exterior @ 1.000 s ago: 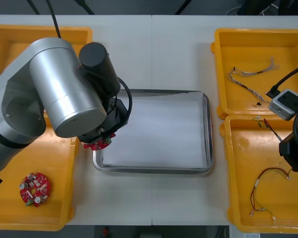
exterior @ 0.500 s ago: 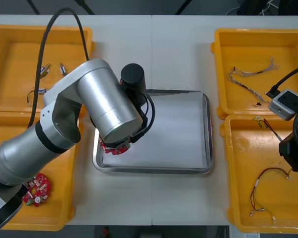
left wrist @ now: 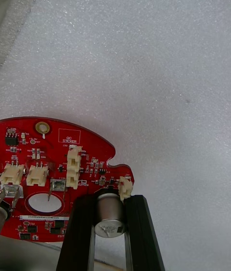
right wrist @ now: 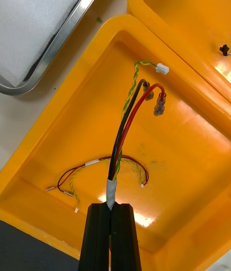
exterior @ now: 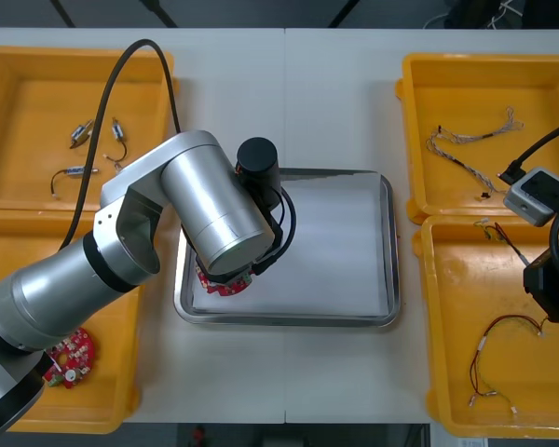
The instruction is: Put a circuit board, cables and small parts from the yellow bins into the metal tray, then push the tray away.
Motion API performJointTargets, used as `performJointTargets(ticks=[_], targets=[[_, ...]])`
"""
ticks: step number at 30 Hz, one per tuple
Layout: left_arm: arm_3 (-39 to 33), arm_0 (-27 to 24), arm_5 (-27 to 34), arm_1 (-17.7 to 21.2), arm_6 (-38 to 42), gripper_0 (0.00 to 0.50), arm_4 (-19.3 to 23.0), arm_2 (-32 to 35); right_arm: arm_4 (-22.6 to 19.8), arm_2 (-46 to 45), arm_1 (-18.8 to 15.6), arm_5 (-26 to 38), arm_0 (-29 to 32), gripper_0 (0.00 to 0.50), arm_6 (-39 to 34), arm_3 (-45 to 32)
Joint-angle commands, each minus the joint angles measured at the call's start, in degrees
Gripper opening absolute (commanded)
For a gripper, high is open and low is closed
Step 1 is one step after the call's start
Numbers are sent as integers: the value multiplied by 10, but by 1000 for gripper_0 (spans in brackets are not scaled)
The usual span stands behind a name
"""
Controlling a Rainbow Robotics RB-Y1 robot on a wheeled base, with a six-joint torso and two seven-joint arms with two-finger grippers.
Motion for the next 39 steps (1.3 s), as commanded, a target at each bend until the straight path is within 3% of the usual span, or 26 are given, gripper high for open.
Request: performJointTargets(ticks=[1,3,10,12,14,20,27,34,39], targets=[[10,-22,-15,-14,29,13,11,-11,4,3,-21,2,3,0,5,-15],[13,-22,-17,-14,29,27,12,-11,4,3,-21,2,3,0,5,-15],[19,-22,-17,-13,26,176,19,-12,4,3,-21,2,3,0,5,-15],[19,-22,-17,-13,26,199,18,-11,4,3,-21,2,3,0,5,-15],[19,-21,-16,-13,26,257,18,-11,4,3,-21,2,3,0,5,-15],[14,-22,-12,-12,22,303,15,-11,4,3,-21,2,3,0,5,-15],[-42,-29,25,8,22,489,26,-4,4,3,-21,2,3,0,5,-15],[-120,-46,66,44,22,500,81,38,4,3,-21,2,3,0,5,-15],[-167,-72,81,97,22,500,144,72,4,3,-21,2,3,0,5,-15]])
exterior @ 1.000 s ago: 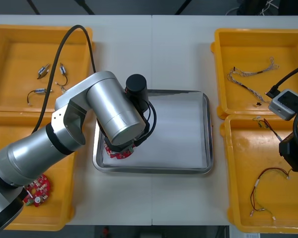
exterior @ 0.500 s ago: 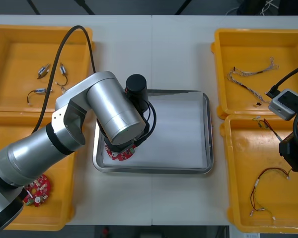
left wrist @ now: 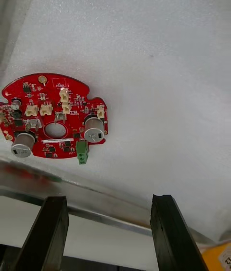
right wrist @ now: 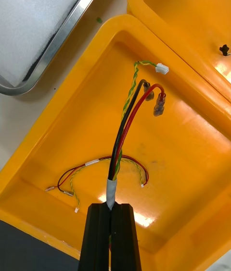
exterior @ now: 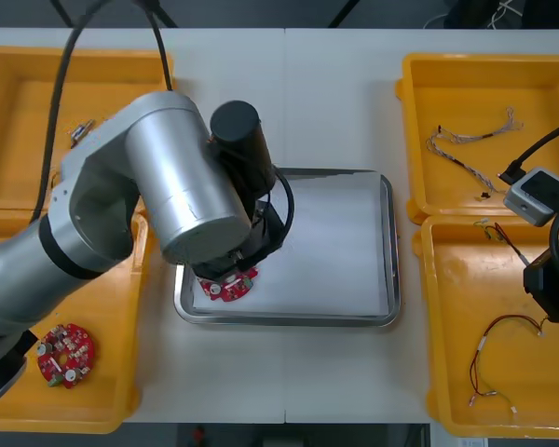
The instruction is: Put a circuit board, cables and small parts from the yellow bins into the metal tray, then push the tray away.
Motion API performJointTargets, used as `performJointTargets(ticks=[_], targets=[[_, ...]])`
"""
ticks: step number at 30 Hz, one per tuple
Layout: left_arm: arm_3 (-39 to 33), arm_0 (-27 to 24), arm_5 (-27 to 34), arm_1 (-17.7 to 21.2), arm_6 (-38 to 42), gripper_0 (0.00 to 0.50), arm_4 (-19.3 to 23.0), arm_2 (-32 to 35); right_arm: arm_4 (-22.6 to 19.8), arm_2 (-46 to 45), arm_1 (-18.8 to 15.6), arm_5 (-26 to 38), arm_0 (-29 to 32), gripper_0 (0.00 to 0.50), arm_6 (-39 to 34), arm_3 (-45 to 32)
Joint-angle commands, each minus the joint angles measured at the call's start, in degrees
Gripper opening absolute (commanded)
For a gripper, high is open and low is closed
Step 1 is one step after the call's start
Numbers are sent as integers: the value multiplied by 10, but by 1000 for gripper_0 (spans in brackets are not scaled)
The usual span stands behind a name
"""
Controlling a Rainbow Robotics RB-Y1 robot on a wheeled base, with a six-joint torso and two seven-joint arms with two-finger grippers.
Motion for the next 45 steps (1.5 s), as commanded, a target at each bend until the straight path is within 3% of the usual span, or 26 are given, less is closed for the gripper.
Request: performJointTargets(ticks=[1,14,21,26,36,45], targets=[[-53,-47,14,61,22,500,50,44,4,3,-21,2,3,0,5,-15],[-75,-93,-12,246,-10,500,249,141,7,16,-18,2,-1,0,3,-4],[-22,-93,-54,330,-92,500,328,174,6,95,-33,1,-82,0,3,-3],[20,-95,-77,366,-154,500,349,176,18,170,-33,-7,-145,0,3,-2],[121,-99,-124,410,-280,500,346,176,36,326,-33,-97,-246,0,24,43],[212,-105,-182,445,-390,500,338,176,40,437,9,-152,-339,0,157,131]])
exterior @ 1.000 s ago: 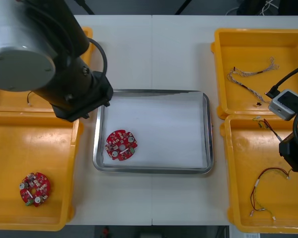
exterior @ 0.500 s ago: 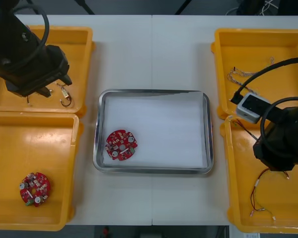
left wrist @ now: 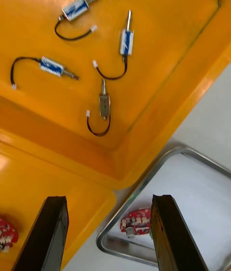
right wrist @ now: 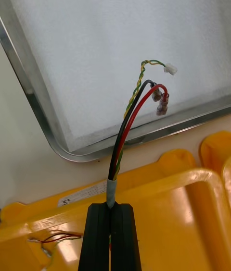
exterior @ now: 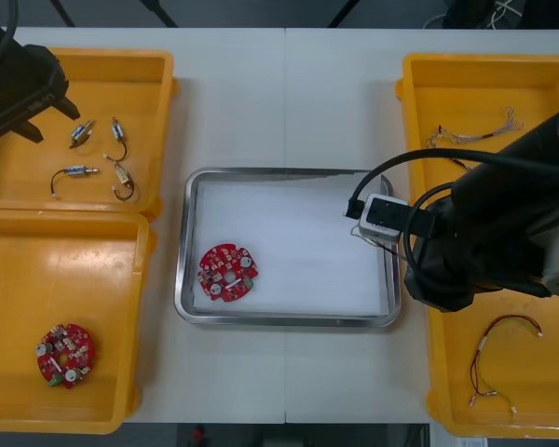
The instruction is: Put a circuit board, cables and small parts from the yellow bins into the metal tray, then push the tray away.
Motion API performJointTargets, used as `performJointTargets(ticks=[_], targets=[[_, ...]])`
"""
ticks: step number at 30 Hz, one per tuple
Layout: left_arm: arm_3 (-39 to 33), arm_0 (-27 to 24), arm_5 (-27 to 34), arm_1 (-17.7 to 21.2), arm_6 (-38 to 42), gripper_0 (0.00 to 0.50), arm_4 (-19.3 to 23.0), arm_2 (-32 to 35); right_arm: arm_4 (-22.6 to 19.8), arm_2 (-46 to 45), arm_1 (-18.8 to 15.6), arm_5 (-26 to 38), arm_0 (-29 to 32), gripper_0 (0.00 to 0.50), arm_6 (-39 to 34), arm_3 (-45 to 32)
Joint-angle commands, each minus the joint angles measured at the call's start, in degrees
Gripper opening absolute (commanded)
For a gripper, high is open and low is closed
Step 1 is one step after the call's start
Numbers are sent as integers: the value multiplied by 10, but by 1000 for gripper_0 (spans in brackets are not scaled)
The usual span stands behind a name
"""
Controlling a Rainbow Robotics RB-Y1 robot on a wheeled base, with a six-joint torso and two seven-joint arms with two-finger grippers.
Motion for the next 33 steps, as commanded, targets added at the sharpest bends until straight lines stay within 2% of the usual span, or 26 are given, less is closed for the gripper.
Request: performJointTargets(ticks=[1,6,12,19,22,27,33], targets=[[37,-31,-27,37,-120,500,-14,15,6,44,29,-20,-57,0,74,48],[79,-32,-52,28,-181,500,-51,16,1,89,68,-45,-93,0,165,119],[129,-32,-103,16,-262,500,-64,16,-15,132,112,-70,-135,0,229,200],[185,-51,-126,-25,-335,500,-93,16,-7,179,154,-91,-159,0,235,257],[225,-69,-130,-55,-366,500,-113,16,-10,193,169,-99,-163,0,235,279],[285,-81,-172,-104,-418,500,-142,16,-8,214,193,-100,-163,0,235,305],[368,-107,-203,-144,-498,500,-151,8,14,234,215,-100,-163,0,230,323]])
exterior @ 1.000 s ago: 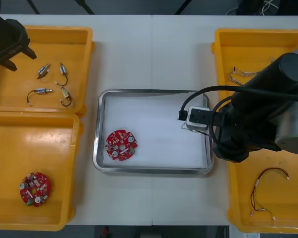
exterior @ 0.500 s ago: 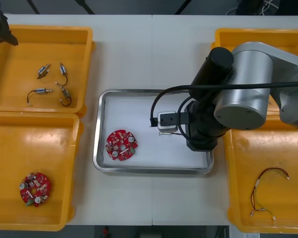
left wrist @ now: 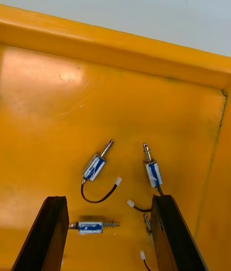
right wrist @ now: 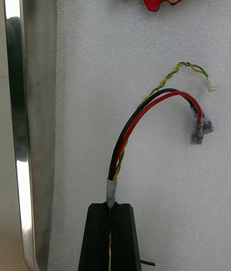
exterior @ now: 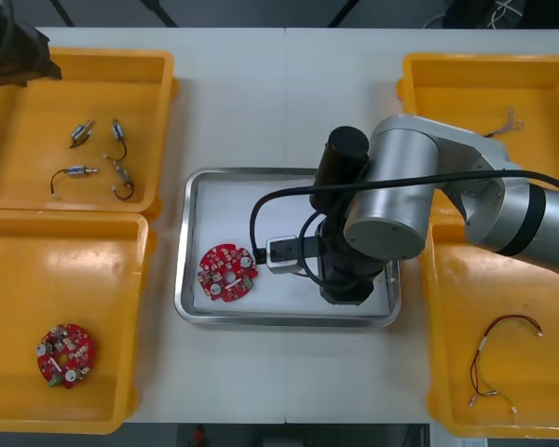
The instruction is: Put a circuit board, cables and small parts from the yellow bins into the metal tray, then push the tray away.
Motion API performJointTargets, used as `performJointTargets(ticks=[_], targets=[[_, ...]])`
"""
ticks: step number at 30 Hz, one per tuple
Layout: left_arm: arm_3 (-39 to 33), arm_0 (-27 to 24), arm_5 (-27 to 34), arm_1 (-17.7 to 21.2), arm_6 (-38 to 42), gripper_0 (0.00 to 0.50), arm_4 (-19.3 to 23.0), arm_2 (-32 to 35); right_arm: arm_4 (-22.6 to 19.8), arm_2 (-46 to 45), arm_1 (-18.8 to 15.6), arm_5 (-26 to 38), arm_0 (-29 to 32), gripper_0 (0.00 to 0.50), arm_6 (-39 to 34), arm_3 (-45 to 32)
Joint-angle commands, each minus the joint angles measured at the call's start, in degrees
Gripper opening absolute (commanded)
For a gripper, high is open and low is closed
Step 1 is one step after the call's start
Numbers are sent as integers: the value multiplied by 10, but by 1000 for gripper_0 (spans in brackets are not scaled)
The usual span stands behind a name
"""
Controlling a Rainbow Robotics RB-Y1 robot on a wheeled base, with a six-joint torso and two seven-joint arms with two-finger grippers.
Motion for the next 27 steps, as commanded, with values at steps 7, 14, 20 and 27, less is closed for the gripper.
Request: performJointTargets(ticks=[7,14,20,27], targets=[[117,-80,-61,-48,-102,500,-4,-61,17,27,32,-5,-21,21,9,6],[164,-80,-84,-79,-141,500,-13,-70,18,25,26,-5,-21,476,2,-1],[190,-80,-121,-89,-187,500,-4,-124,18,13,7,-3,-21,500,-5,-26],[215,-80,-144,-103,-192,500,-4,-167,8,-27,-22,34,-20,500,-56,-79]])
